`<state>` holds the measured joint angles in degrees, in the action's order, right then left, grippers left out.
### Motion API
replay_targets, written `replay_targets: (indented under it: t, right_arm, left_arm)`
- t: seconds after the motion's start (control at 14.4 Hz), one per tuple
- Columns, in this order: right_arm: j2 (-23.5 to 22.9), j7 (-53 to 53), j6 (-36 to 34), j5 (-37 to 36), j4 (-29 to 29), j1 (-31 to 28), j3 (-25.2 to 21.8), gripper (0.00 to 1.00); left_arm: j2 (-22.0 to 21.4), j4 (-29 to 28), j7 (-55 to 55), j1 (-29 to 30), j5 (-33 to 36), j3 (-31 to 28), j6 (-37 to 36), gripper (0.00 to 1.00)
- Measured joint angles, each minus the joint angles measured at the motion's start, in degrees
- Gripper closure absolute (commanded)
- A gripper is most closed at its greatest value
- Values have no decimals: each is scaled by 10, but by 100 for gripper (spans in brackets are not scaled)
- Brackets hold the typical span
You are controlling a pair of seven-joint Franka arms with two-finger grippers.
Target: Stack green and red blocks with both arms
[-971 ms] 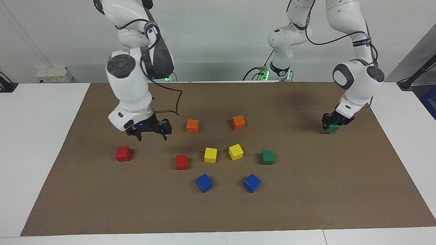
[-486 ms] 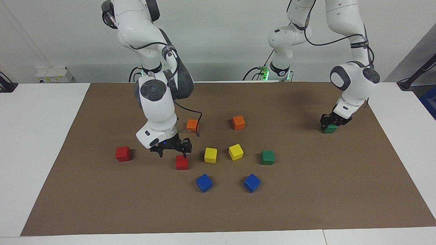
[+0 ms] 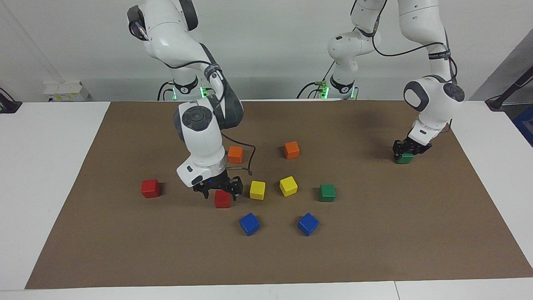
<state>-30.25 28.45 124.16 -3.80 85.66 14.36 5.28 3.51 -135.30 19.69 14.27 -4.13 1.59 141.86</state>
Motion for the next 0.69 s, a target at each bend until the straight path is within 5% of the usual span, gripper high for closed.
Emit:
replay_targets:
  t: [0.42,0.69]
  right_arm:
    - [1,-37,42,0,58,-4,-4,0]
    - [8,-42,82,0,100,-4,-4,0]
  left_arm:
    - [-1,19,1,3,0,3,-17,0]
    - [3,192,-36,-35,-1,11,-217,0]
